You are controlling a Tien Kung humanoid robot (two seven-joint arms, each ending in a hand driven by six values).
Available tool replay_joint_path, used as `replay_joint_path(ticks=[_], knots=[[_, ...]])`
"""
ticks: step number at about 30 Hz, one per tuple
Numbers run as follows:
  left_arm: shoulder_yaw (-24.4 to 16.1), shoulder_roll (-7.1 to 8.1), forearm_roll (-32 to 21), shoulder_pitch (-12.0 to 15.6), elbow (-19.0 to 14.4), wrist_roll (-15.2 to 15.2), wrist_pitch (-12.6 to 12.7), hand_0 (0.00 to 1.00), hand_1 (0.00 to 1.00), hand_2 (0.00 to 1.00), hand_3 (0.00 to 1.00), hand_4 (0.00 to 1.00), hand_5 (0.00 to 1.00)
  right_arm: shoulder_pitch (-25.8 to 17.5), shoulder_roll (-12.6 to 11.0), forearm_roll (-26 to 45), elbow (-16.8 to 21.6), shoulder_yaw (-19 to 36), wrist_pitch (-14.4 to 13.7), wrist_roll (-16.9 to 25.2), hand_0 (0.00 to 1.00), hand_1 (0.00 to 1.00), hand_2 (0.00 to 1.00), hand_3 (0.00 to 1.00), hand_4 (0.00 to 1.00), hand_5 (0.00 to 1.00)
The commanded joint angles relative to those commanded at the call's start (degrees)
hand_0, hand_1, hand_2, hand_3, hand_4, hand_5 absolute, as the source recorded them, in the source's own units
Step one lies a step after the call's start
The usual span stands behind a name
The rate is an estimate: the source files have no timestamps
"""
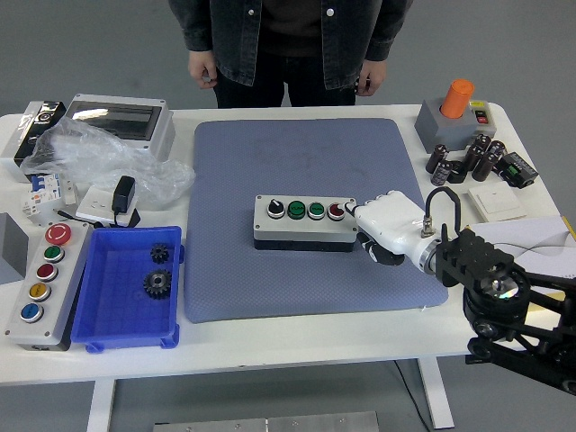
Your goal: Pick up the button,place it on the desk,press the button,press the button
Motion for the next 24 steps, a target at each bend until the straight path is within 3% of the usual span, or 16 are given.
replay_joint_path(ticks=[24], knots=[[-0.8,0.14,0.8,-0.1,-0.1,0.0,0.1,0.682,0.703,0.630,0.620,0.513,0.447,0.1,0.6,0.4,-0.5,-1.6,0.0,0.1,0.462,0.347,0.224,0.834,0.372,0.002]])
